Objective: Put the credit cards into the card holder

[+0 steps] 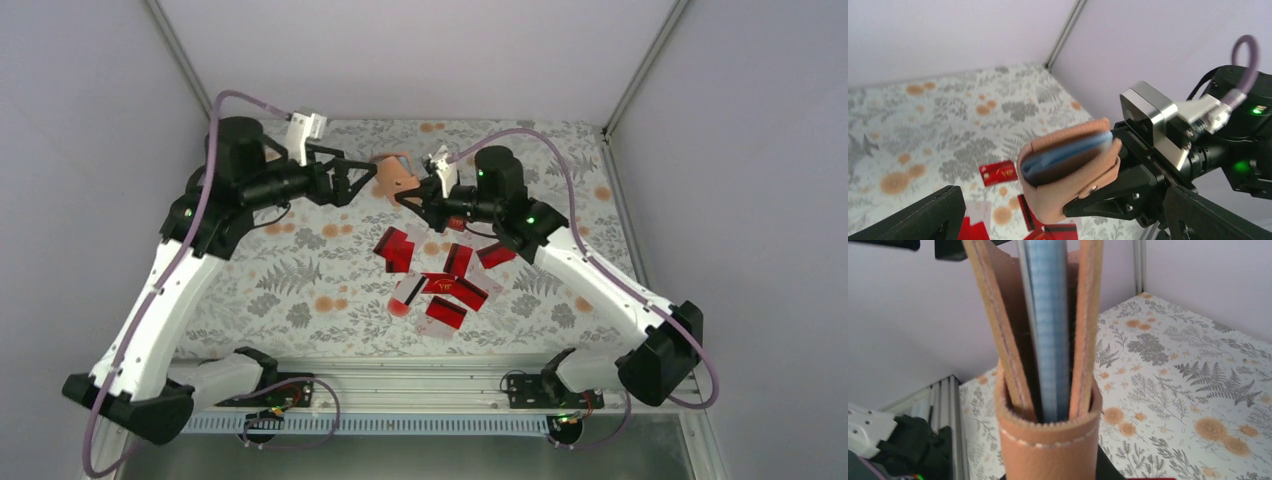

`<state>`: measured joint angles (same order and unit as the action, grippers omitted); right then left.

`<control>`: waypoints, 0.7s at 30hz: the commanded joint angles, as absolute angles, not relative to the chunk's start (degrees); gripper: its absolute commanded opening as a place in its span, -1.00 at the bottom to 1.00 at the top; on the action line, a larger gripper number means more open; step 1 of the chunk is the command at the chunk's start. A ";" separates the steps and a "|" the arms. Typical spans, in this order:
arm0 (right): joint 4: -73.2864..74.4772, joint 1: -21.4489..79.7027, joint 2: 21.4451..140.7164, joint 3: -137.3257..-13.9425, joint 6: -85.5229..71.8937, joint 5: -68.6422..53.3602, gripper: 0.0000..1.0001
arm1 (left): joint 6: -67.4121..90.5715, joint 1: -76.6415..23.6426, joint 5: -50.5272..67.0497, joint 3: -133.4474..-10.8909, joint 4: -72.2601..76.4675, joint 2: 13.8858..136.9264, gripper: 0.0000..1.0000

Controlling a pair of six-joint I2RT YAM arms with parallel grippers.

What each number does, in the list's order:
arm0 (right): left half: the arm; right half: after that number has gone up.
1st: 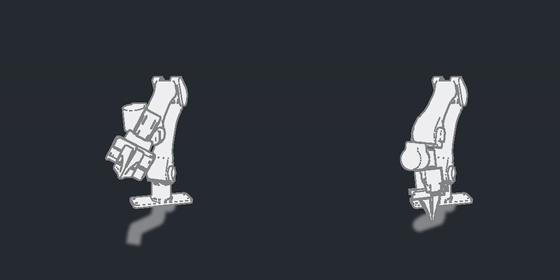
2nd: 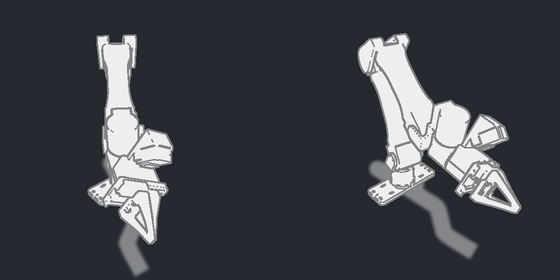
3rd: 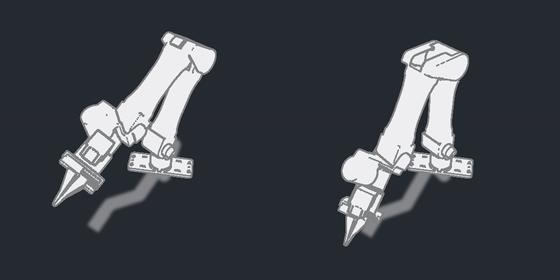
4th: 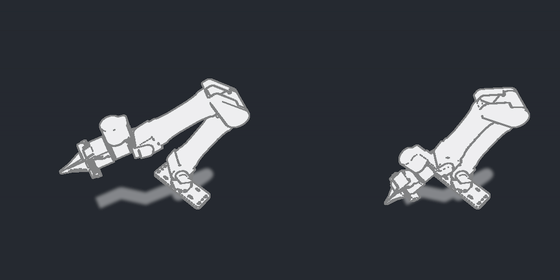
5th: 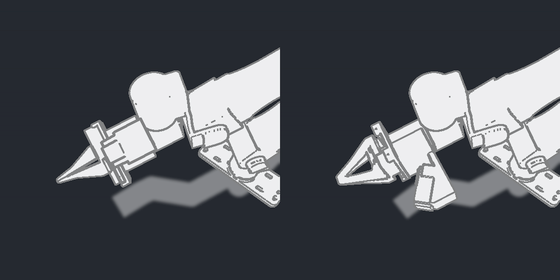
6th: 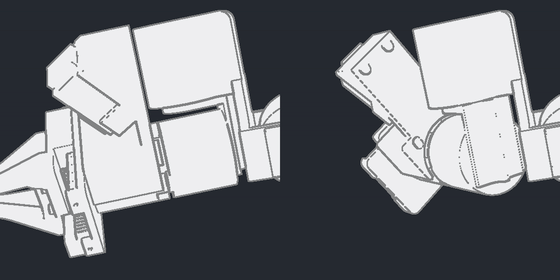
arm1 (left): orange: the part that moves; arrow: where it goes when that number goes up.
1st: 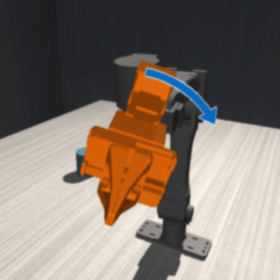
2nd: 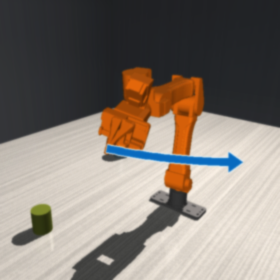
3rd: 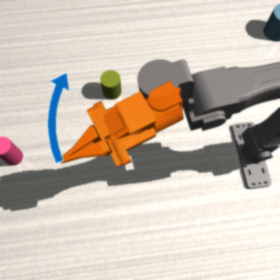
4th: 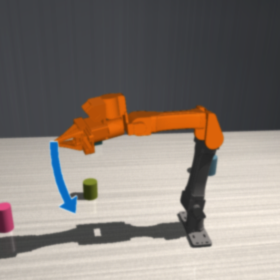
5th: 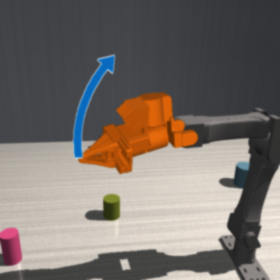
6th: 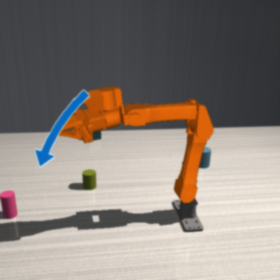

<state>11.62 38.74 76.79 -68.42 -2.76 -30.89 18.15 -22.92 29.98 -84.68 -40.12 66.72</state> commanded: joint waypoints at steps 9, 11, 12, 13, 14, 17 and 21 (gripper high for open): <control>9.44 28.92 79.99 -83.70 -24.54 -59.78 -0.93 | 19.08 -22.05 42.65 -76.79 -18.47 58.07 0.59; 10.50 27.58 82.52 -87.01 -25.99 -65.44 -0.93 | 22.18 -20.80 45.52 -75.33 -13.85 57.21 0.59; 10.93 27.42 83.63 -88.65 -26.45 -67.52 -0.93 | 23.92 -19.91 47.36 -74.67 -11.43 57.01 0.59; 10.80 27.34 84.51 -89.97 -27.06 -69.66 -0.93 | 25.81 -19.10 49.18 -73.90 -8.92 57.08 0.58; 10.45 27.27 85.28 -91.22 -28.02 -71.39 -0.93 | 27.63 -18.54 50.70 -73.35 -6.71 57.29 0.54; 9.49 27.44 87.26 -95.04 -30.91 -75.36 -0.93 | 30.56 -18.02 52.87 -73.63 -2.21 58.80 0.38; 11.85 28.26 88.93 -99.55 -30.72 -77.44 -0.93 | 34.55 -17.97 55.21 -74.78 3.56 61.98 0.26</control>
